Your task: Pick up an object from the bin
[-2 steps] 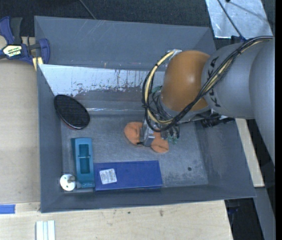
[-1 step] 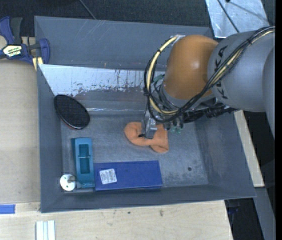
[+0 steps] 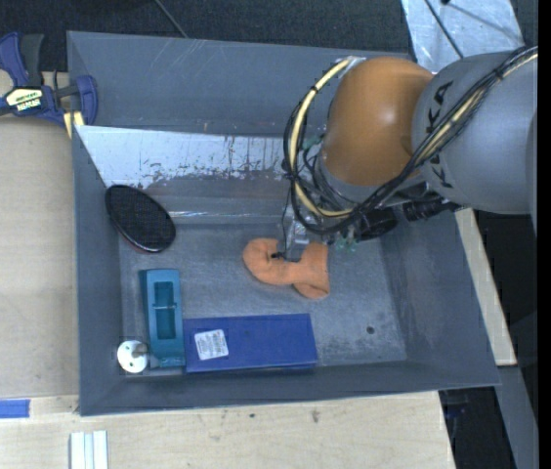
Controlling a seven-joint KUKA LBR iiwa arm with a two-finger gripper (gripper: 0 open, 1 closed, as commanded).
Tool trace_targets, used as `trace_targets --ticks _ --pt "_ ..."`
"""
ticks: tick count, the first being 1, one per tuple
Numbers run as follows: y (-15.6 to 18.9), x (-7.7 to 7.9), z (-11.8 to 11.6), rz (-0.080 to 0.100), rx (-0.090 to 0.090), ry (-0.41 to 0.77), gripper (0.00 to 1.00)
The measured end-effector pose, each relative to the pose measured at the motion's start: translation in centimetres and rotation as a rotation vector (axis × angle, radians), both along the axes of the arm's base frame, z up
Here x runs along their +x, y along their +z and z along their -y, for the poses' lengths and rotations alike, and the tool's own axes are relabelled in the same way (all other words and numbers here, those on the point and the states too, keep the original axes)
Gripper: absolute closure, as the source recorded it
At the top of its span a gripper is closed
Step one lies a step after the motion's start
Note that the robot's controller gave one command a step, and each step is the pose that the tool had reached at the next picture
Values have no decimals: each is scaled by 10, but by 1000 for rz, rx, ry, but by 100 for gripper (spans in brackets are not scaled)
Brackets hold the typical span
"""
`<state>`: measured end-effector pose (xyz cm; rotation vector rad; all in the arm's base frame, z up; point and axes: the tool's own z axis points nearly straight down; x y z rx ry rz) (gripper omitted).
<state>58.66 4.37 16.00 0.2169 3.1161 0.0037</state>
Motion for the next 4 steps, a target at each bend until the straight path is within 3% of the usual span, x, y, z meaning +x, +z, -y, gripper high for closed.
trace_targets --ticks 1,2,3,4 --pt "21 4 -2 -25 -1 -23 100" --pt "-64 -22 -35 -24 -1 18 0" --pt "-60 -19 -35 -16 -1 16 0" --pt "-69 -23 -4 -15 -1 76 0"
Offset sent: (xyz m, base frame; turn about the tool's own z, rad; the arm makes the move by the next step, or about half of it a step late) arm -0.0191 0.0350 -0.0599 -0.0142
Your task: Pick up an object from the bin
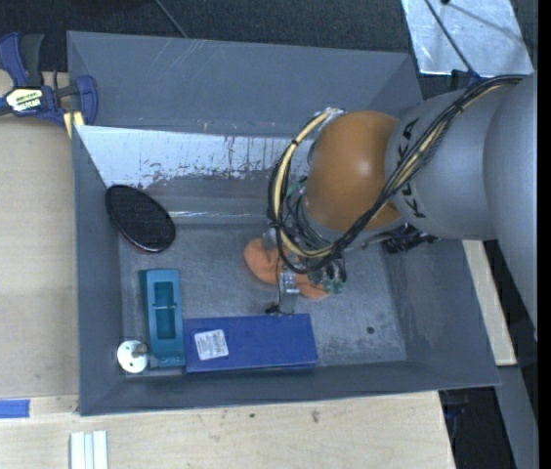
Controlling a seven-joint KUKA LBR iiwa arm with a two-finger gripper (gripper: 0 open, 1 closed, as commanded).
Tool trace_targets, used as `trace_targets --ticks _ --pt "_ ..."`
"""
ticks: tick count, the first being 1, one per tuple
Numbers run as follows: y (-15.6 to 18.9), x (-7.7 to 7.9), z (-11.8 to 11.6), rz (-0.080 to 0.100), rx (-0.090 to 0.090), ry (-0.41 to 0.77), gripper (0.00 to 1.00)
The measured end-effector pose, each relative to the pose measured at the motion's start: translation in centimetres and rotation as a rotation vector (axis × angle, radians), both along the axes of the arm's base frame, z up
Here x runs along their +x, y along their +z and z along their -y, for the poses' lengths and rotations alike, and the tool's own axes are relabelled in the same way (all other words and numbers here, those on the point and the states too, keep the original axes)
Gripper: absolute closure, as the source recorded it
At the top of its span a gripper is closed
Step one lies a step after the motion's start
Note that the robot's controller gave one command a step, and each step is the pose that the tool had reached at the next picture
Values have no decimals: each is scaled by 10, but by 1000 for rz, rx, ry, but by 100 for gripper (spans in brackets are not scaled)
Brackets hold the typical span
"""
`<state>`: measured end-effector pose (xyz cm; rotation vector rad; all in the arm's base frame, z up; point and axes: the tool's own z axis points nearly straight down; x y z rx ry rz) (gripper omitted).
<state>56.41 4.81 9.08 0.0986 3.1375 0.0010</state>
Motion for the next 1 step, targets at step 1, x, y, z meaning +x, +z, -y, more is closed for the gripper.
trace_targets --ticks 1 --pt "-19 60 3 5 0 -104 100"
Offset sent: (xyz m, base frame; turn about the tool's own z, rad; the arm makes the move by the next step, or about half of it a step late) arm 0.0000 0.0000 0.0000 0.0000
